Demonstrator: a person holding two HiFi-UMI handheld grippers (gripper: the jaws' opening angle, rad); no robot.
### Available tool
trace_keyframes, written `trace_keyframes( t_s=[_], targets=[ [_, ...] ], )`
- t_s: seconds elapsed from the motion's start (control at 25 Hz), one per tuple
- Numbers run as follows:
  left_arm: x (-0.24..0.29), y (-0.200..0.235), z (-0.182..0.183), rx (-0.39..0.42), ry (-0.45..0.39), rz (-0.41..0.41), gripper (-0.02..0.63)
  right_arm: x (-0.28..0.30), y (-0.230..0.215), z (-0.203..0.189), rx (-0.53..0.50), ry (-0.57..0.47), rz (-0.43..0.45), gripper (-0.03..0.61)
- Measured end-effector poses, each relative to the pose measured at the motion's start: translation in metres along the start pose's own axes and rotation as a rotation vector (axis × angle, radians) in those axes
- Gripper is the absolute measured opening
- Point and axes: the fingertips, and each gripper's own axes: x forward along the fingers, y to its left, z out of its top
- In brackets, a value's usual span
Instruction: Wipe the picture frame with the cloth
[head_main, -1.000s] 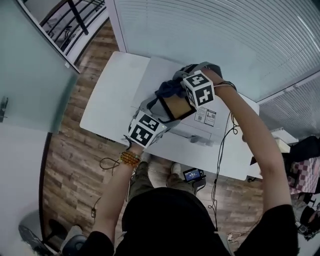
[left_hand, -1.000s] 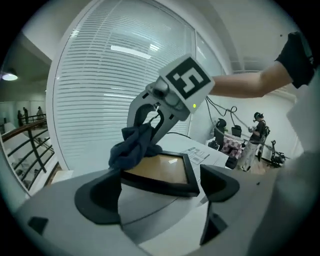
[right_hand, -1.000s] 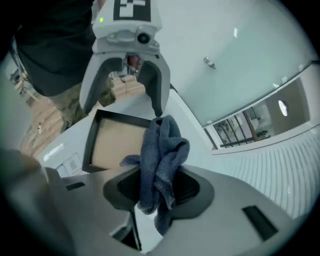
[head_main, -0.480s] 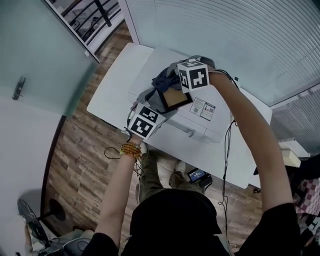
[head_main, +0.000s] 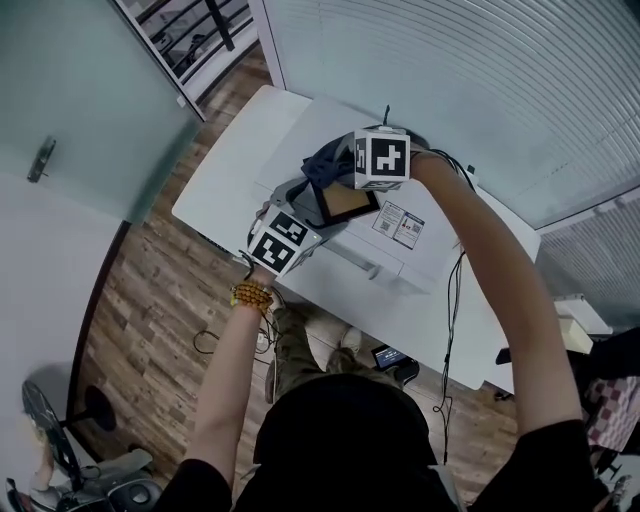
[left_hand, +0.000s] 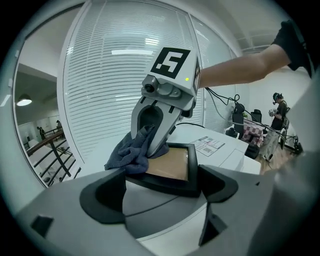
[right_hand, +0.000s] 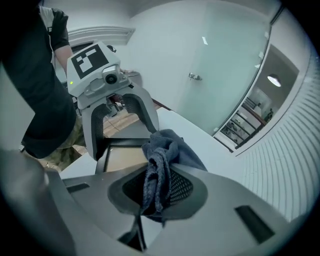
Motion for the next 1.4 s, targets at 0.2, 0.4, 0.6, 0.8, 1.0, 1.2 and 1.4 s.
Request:
trace_keyframes(
  t_s=[0.2,0.4,0.6,0.8,1.0,1.2,1.4],
  targets=[
    [0.001,0.0,-0.002,-0.005,0.013,-0.008,0.463,0.0,0.017,0.001,-0.042,0.052,0.045,0.047],
    [0.001,-0.001,0.0,-0.011,0.022,-0.009,0.463,-0.003,0.045,0.003,-0.064,0.103,0.137,0.048],
    [0.001,-0.001,0.0,-0.01,0.024,-0.013,0.465,-0.006,0.067,0.005,-0.06,0.085,0.204,0.044],
    [-0.002,-0.003,-0.002,-0.008,0.041,-0.039,0.455,-0.022,0.073,0.01,-0.006,-0.039,0.377,0.046],
    [-0.004,-0.005,0.0,0.029,0.045,-0.078,0.433,-0.068,0.014,0.034,0.006,-0.184,0.22,0.046],
    [-0.005,-0.007,-0.004,0.061,0.045,-0.105,0.405,-0.039,-0.027,-0.003,-0.112,0.053,0.021,0.046],
    [-0.008,-0.006,-0.001,0.076,0.041,-0.092,0.397,-0.013,-0.013,-0.013,-0.098,0.066,-0.019,0.046]
  ],
)
